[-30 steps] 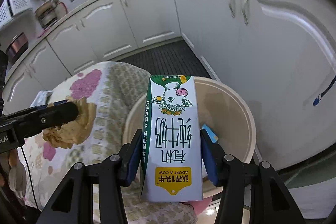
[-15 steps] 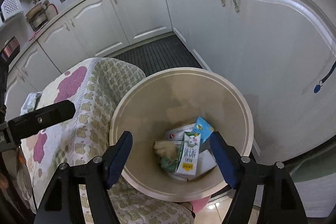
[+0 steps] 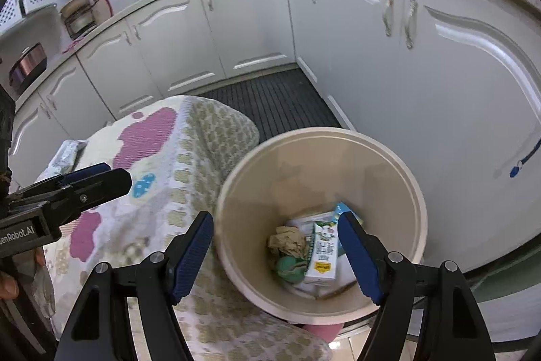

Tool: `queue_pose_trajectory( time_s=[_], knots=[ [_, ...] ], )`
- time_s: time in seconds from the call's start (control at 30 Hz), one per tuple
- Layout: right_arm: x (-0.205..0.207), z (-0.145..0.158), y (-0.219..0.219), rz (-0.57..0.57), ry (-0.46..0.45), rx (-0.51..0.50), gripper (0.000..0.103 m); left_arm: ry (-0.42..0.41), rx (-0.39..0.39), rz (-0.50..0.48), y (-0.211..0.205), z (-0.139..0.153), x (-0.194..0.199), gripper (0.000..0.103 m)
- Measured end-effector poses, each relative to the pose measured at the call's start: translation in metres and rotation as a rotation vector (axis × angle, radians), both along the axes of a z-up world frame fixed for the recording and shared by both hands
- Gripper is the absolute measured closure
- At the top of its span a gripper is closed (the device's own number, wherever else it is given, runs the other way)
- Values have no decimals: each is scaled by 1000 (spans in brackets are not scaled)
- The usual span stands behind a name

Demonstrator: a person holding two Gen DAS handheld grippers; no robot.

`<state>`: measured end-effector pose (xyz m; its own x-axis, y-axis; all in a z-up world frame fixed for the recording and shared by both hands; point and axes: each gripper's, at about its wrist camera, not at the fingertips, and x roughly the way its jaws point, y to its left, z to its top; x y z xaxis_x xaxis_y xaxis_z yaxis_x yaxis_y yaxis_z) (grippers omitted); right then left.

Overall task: Collect trash
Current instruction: 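Move both tools back over the remaining wrapper and tissue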

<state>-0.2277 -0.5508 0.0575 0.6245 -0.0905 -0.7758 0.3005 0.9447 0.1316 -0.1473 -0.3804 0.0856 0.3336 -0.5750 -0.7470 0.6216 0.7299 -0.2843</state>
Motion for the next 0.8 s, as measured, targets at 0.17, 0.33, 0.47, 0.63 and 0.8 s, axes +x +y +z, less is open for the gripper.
queue_pose_trajectory(
  time_s=[0.17,0.33,0.47,0.63,0.8],
  knots=[
    [9,6,26,53,-15,-12,29,-48,37,73,33,6,0,33],
    [24,12,61,127,-29,-24,29,-72,39,119,70,11,2,33],
    [38,15,88,180,-38,-9,29,-76,38,168,105,15,4,33],
    [56,15,126,253,-33,4,29,-91,46,233,155,19,5,33],
    [76,13,162,319,-24,29,29,-77,47,314,208,19,11,33]
  ],
)
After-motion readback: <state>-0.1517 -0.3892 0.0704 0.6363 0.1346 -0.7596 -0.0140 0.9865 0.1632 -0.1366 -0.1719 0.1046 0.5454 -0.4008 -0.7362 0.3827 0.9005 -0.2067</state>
